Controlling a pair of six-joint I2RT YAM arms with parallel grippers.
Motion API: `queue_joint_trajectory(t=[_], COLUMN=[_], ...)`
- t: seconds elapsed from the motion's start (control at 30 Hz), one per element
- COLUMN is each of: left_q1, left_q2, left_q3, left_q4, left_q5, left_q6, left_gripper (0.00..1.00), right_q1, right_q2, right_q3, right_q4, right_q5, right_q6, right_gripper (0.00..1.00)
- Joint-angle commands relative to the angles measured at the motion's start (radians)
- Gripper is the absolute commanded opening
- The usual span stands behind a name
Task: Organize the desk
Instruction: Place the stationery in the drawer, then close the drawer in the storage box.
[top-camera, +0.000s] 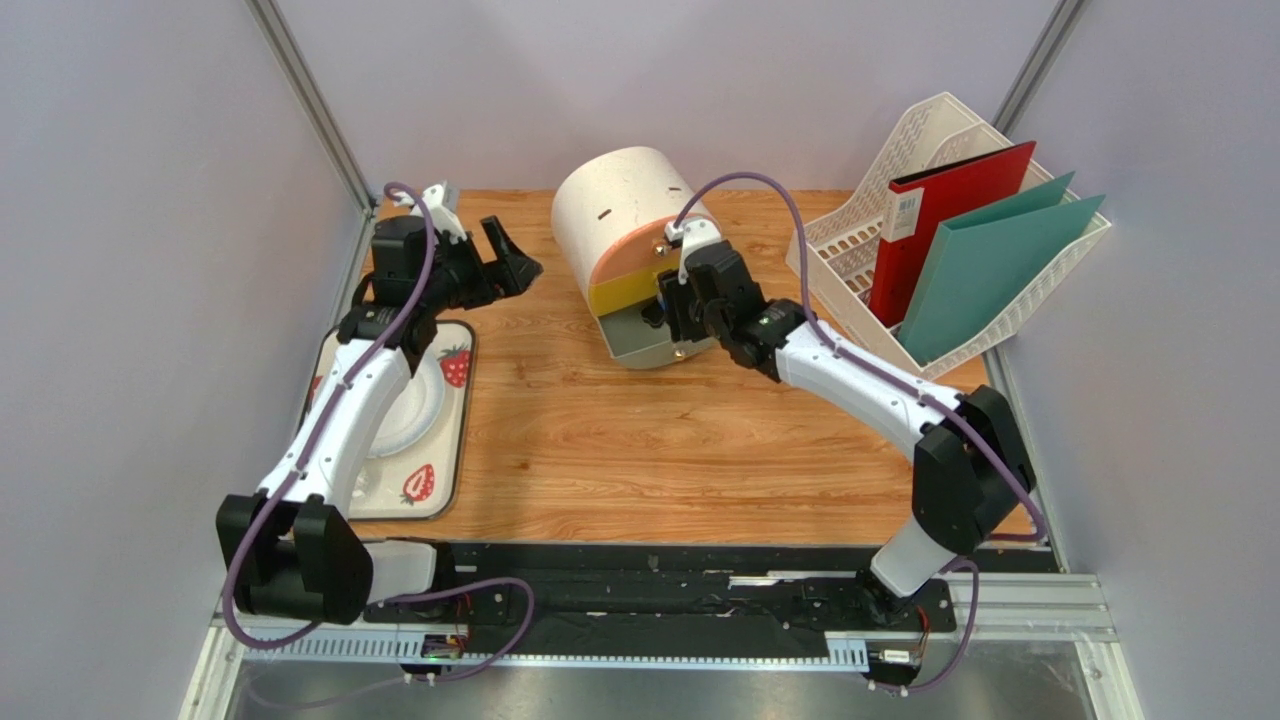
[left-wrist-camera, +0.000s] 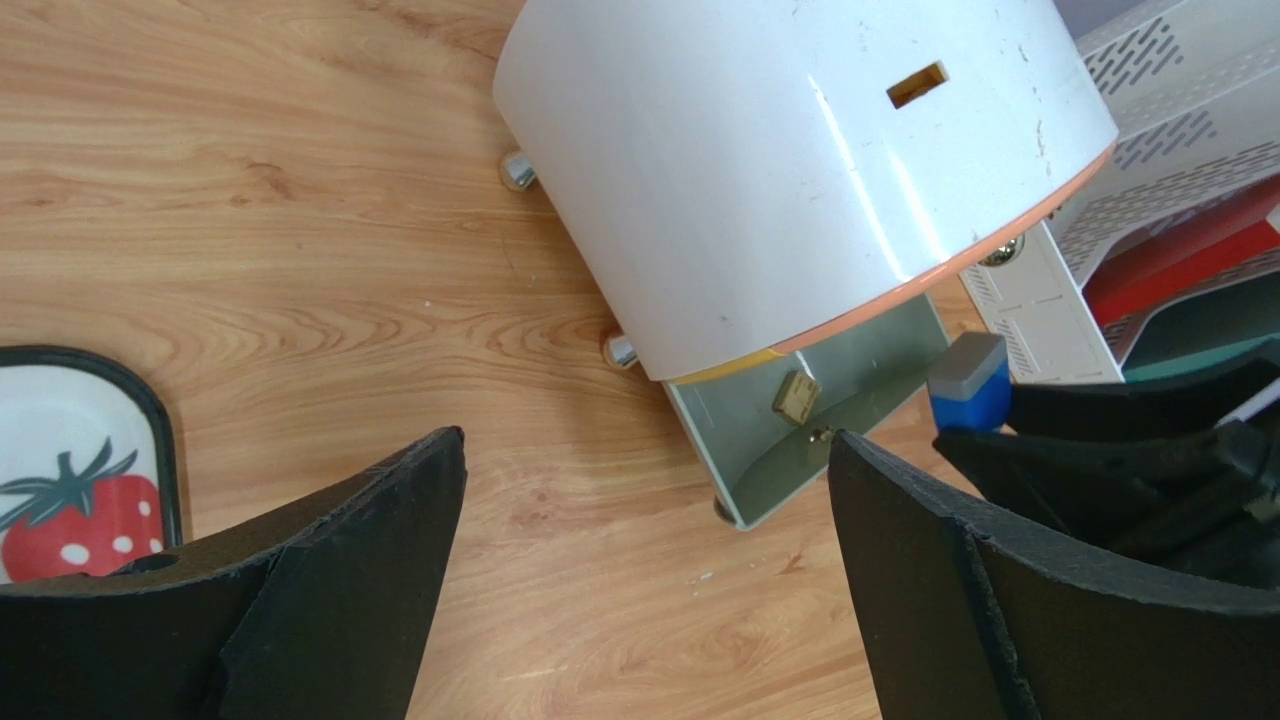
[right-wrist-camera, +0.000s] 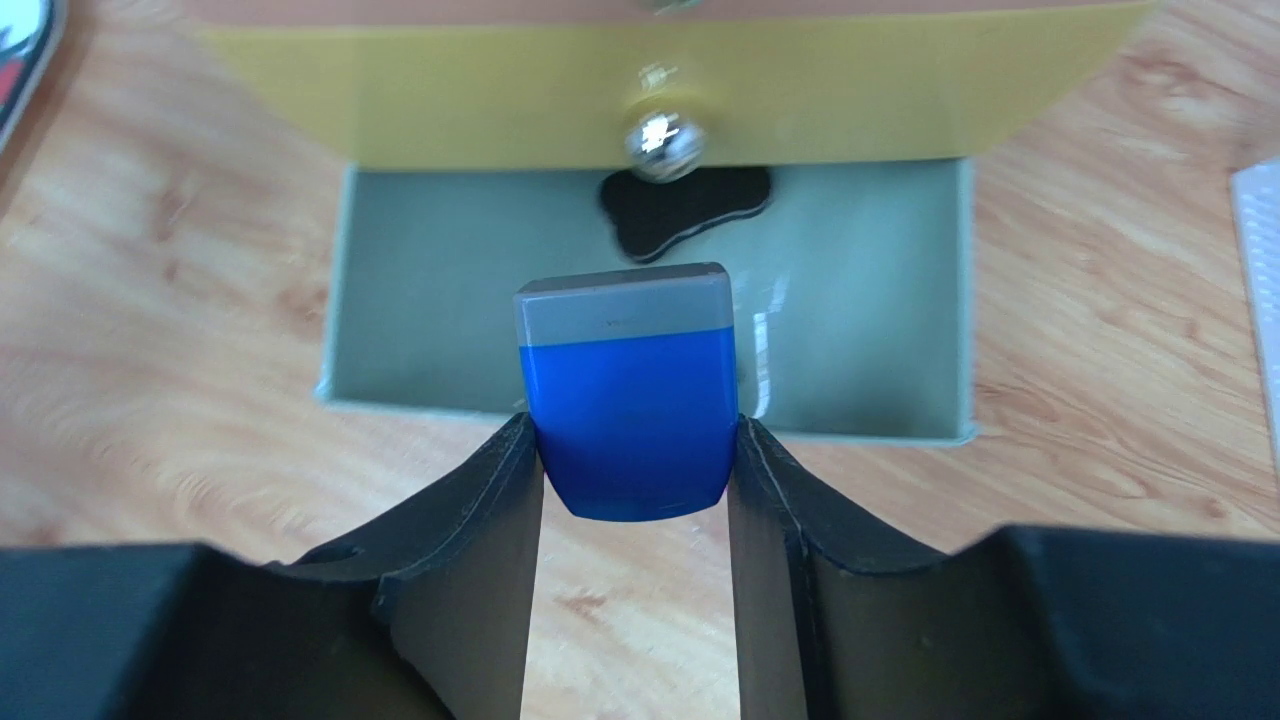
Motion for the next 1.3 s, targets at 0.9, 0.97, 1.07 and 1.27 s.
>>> queue_joint_trajectory(t=[0.9, 0.97, 1.07, 1.27], left_q1=[-0.036, -0.036, -0.036, -0.036], left_q2=[0.176, 0.162, 0.138, 0.119], left_q3=[0.187, 0.175, 0.156, 0.136], left_q4=[0.119, 0.105, 0.099, 0.099], left_q5=[0.113, 0.105, 0.091, 0.09], left_q6=[0.017, 0.029, 0.034, 0.031], left_gripper=[0.99, 0.99, 0.99, 0.99], right_q1=[-0.1, -0.098, -0.098, -0.098], right_q2=[-0.018, -0.052, -0.078, -0.014], right_q3=[-0.071, -0.12, -0.2, -0.248], right_q4=[0.065, 0.07, 0.079, 0.18], right_q5=[-0.026, -0.026, -0.055, -0.098], right_q6=[0.095, 0.133, 0.166, 0.21], right_gripper=[0.71, 0.66, 0.59, 0.58])
